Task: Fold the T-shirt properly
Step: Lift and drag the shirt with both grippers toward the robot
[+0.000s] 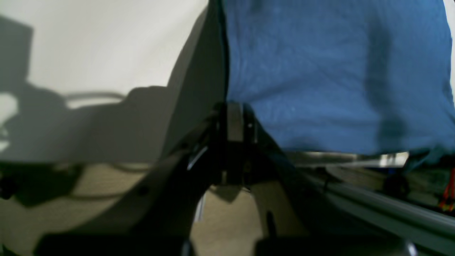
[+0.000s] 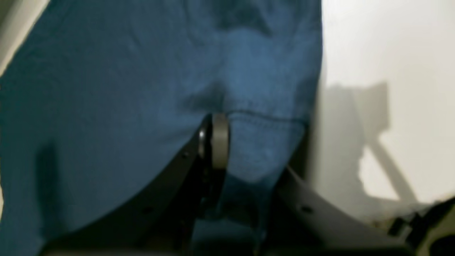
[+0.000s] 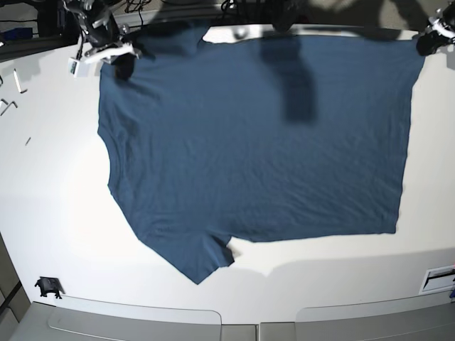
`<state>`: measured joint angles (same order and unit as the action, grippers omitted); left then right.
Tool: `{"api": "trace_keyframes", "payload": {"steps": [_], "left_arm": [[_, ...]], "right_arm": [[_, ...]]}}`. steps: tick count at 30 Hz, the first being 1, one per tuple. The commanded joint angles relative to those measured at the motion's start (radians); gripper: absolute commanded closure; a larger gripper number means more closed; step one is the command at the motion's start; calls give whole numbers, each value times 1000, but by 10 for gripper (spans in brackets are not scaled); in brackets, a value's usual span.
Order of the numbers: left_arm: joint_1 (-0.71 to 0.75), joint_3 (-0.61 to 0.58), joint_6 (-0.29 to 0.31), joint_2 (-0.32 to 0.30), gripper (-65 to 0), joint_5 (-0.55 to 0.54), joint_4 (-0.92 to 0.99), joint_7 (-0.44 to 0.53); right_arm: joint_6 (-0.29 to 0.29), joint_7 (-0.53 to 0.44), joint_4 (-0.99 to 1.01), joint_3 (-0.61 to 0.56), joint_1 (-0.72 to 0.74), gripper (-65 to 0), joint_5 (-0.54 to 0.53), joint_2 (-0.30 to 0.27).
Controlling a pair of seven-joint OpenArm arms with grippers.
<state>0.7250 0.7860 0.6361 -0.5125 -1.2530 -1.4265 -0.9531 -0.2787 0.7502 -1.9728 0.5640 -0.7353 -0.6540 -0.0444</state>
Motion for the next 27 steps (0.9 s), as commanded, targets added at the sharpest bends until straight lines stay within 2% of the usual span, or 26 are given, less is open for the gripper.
{"api": "trace_keyframes", "payload": {"steps": [1,4,8,11,15,17,23,27], "left_arm": [[21,24,16,-20,0,-37,-24,-5],[58,64,61,-20,0,-102,-47,-56],[90,118,61,-20,0,-172,-74,-75],[75,123,61,-20,0,-173,-88,-61],[-10,94,61,-19,0,-150,-88,-53],[-59,61,61,-19,0,-101,-88,-26],[-179,-97,60,-19,0,136,-87,124],[-254,-160,60,-19,0,214,-87,141]], "right_arm": [[-10,-19,-44,5,-31,0,-15,-5],[-9,4,-112,6,-100,0,-15,-5],[-9,6,-176,6,-168,0,-16,-5],[-10,-31,-192,6,-163,0,-16,-5],[-10,-54,-192,5,-80,0,-14,-6],[-10,-54,-190,5,-22,0,-5,-5],[-10,-60,-113,5,137,0,79,-5],[-10,-87,36,5,230,0,80,-5]]}}
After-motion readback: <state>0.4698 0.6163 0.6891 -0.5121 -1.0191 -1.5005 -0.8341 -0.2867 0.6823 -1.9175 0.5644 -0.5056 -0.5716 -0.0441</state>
